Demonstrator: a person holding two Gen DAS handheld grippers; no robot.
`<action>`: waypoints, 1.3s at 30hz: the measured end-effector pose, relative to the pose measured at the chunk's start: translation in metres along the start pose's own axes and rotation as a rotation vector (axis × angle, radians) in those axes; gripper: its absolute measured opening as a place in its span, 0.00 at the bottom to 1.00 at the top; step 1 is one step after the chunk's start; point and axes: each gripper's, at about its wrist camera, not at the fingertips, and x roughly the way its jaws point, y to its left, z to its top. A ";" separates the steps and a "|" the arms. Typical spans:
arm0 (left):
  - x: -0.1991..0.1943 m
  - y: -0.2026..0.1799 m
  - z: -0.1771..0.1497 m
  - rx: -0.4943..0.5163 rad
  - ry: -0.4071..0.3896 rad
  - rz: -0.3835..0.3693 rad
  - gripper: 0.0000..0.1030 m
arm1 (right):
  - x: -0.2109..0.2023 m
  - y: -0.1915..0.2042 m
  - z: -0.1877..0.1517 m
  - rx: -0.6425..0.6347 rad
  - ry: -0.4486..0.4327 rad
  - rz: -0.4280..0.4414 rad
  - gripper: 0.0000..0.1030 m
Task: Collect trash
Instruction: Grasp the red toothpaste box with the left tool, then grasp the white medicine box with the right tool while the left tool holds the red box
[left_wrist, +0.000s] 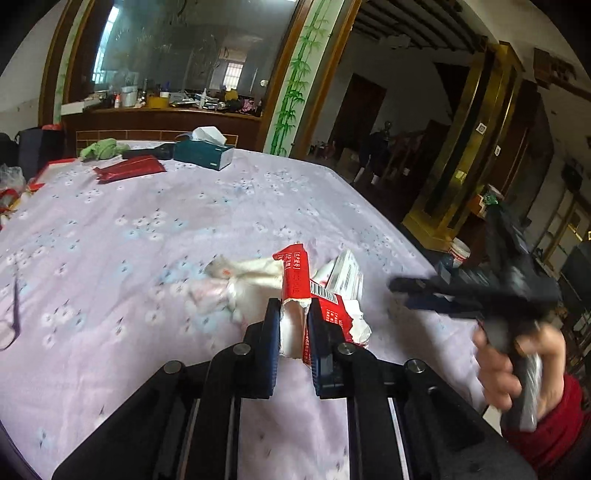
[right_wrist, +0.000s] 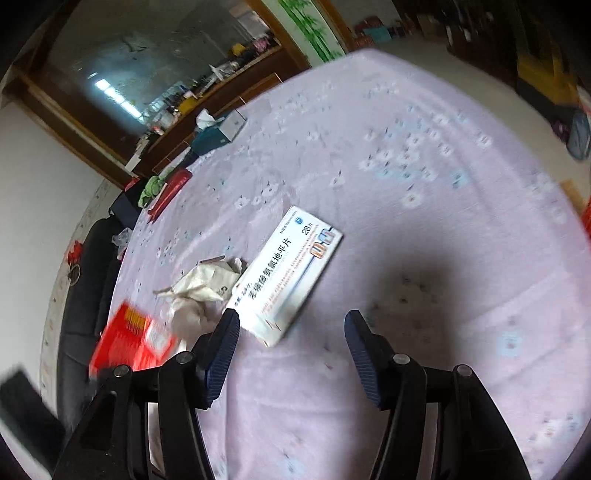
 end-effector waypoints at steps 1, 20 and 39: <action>-0.002 0.002 -0.005 0.001 0.003 0.004 0.13 | 0.006 0.001 0.002 0.016 0.009 0.000 0.62; 0.017 0.026 -0.050 -0.049 0.116 -0.010 0.46 | 0.060 0.039 0.017 -0.029 0.035 -0.108 0.54; 0.036 0.007 -0.059 -0.019 0.174 -0.018 0.17 | -0.004 0.017 -0.001 -0.033 -0.004 -0.091 0.47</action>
